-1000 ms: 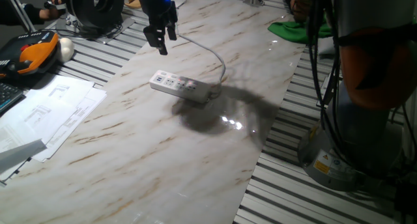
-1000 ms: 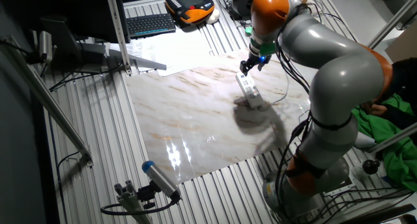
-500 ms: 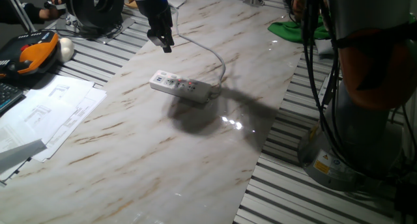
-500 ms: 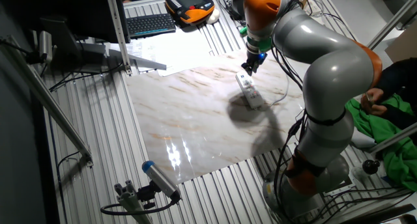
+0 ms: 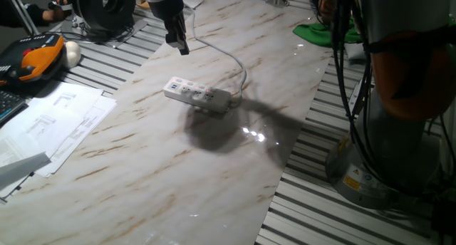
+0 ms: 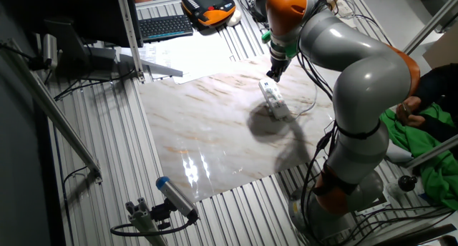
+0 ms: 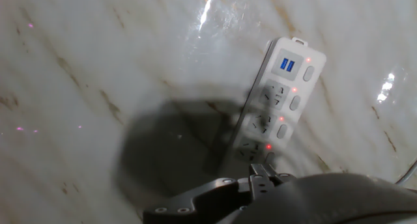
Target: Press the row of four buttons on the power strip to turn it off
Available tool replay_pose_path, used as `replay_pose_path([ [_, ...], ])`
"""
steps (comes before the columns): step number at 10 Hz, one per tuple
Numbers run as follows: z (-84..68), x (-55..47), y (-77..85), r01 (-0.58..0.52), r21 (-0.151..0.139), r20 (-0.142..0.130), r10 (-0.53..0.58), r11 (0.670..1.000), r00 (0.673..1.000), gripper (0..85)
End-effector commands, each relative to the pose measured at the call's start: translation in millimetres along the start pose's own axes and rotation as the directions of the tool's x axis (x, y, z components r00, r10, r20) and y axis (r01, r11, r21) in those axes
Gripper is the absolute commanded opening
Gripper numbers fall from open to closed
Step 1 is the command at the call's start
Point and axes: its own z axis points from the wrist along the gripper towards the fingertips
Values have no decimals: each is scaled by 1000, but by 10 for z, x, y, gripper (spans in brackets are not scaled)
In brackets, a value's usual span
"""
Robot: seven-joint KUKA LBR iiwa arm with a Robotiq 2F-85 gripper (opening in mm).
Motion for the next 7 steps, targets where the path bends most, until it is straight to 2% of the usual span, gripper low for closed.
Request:
replay_pose_path([
  [1,0,0,1,0,0,0,0,1000,1000,0],
  [7,-1,-2,1,-11,1,-1,11,1000,1000,0],
])
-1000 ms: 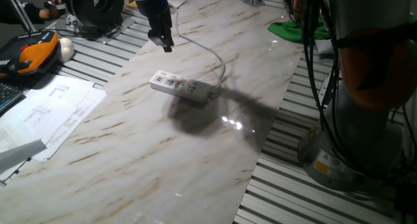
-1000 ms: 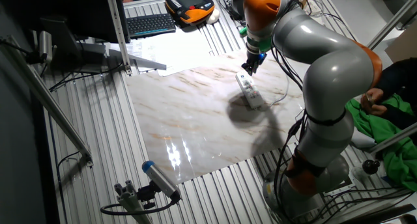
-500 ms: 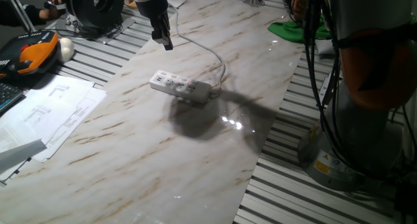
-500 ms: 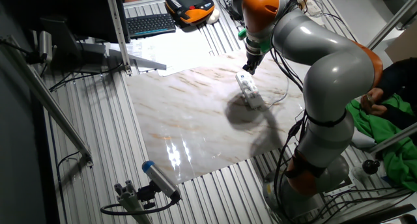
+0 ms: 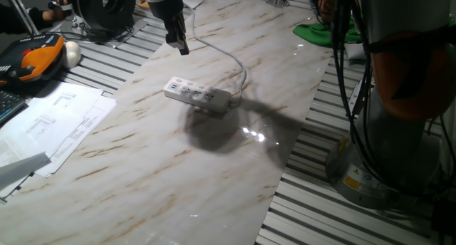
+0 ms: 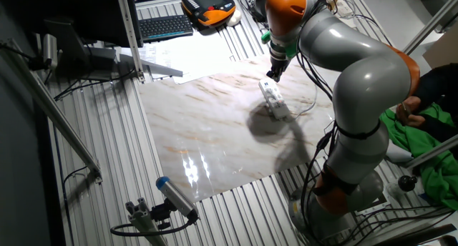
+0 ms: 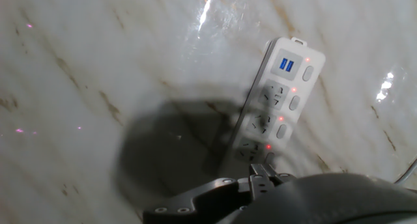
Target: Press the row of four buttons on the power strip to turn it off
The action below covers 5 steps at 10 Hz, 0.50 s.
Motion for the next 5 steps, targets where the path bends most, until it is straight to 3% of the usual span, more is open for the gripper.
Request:
replay_pose_path([
  [1,1,0,0,3,0,0,-3,1000,1000,0],
  [5,1,0,1,10,0,0,-10,1000,1000,0],
])
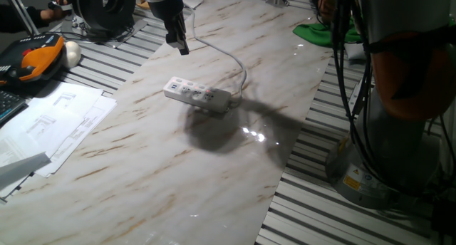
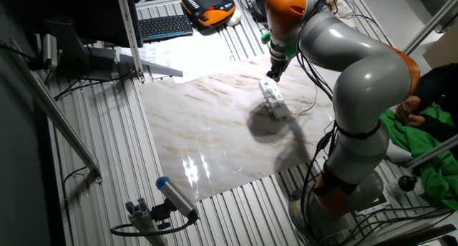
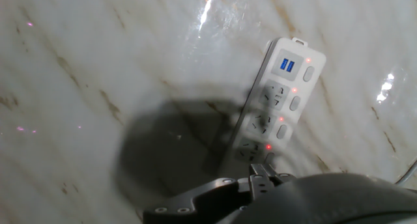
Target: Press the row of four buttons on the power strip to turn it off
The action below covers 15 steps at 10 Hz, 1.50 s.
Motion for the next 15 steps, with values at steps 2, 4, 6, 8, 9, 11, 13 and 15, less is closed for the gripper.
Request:
replay_pose_path([
  [2,0,1,0,-1,0,0,1,1000,1000,0],
  [4,0,1,0,-51,2,21,51,999,998,0],
  [6,0,1,0,-139,-40,-11,138,990,990,0],
  [8,0,1,0,-244,-1,-34,244,970,969,0],
  [9,0,1,0,-276,-22,-69,274,961,959,0],
  [11,0,1,0,-339,-15,-97,336,941,937,0],
  [13,0,1,0,-389,10,-74,388,921,919,0],
  [15,0,1,0,-388,6,-112,387,921,915,0],
])
